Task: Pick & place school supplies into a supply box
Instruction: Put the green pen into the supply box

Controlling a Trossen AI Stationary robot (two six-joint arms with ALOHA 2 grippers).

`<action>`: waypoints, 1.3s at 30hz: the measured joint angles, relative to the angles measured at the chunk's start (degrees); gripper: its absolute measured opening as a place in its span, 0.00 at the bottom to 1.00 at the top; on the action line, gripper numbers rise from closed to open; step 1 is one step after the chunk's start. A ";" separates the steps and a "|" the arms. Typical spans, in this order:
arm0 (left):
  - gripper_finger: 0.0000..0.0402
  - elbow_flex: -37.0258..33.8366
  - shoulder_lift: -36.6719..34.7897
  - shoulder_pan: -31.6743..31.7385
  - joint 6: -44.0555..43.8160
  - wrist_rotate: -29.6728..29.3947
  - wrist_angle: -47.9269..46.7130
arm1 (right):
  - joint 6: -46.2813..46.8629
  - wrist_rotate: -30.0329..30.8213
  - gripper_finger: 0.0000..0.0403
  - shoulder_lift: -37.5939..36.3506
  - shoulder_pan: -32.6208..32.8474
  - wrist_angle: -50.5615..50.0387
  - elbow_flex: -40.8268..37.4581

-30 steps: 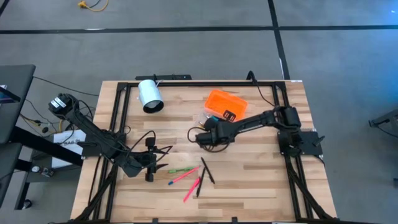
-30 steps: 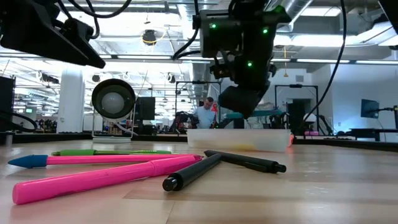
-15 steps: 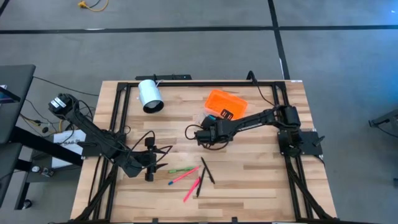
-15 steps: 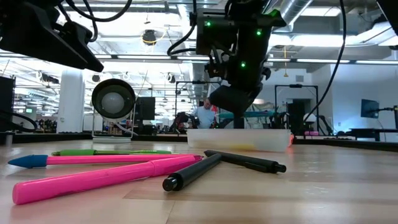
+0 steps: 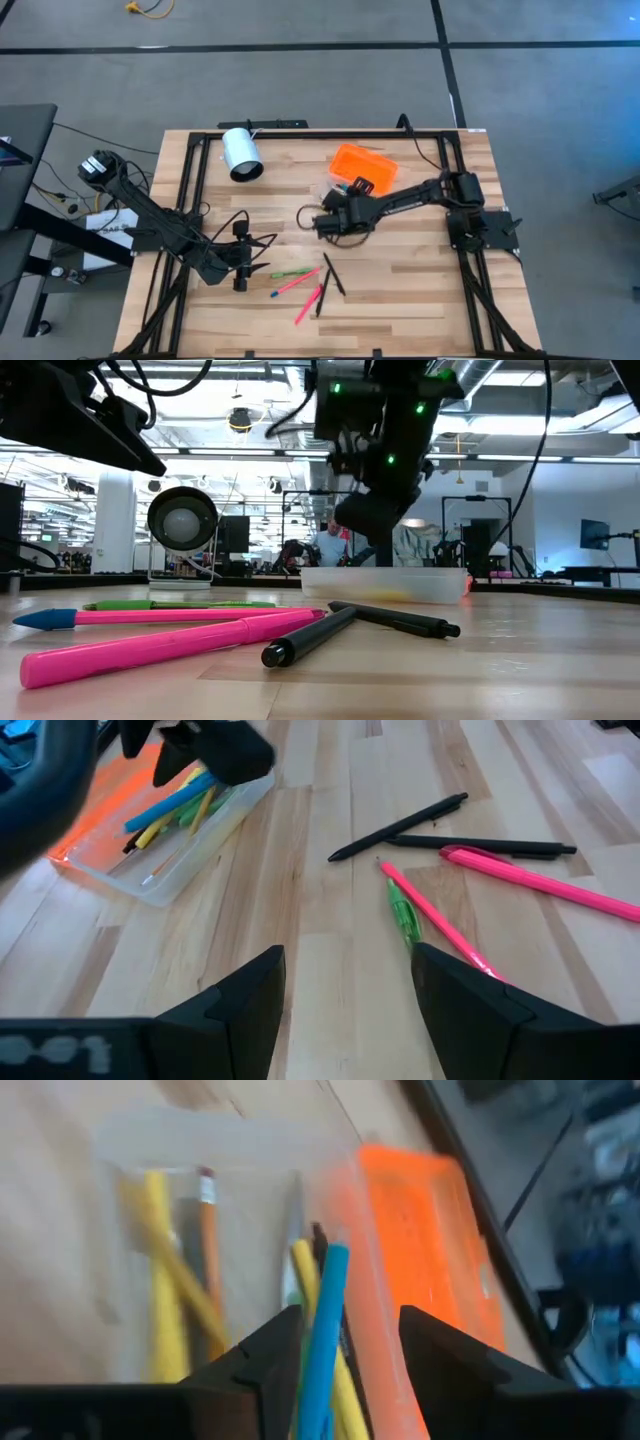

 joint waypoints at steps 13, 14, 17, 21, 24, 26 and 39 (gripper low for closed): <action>0.52 0.00 0.00 0.00 -0.87 0.83 1.20 | -0.91 12.73 0.35 -5.72 13.45 1.13 0.05; 0.52 0.00 0.00 -0.02 -1.13 0.88 1.55 | -0.73 12.91 0.34 -6.44 14.14 1.03 0.05; 0.52 0.00 0.00 0.00 -1.88 0.98 2.48 | -0.28 12.90 0.32 -8.41 15.83 0.44 0.05; 0.52 0.00 0.45 0.00 -3.69 4.07 3.78 | 1.88 12.91 0.31 -9.51 18.75 -1.04 0.02; 0.52 0.00 2.77 0.00 -3.77 6.62 6.31 | 3.50 14.20 0.30 -9.60 21.95 -2.16 0.03; 0.52 0.00 5.63 -0.01 -3.74 7.97 8.81 | 4.58 16.02 0.30 -9.59 24.42 -3.06 0.03; 0.52 0.00 24.00 2.64 -0.56 6.99 24.34 | 25.66 24.87 0.30 -9.57 40.04 -14.98 -0.80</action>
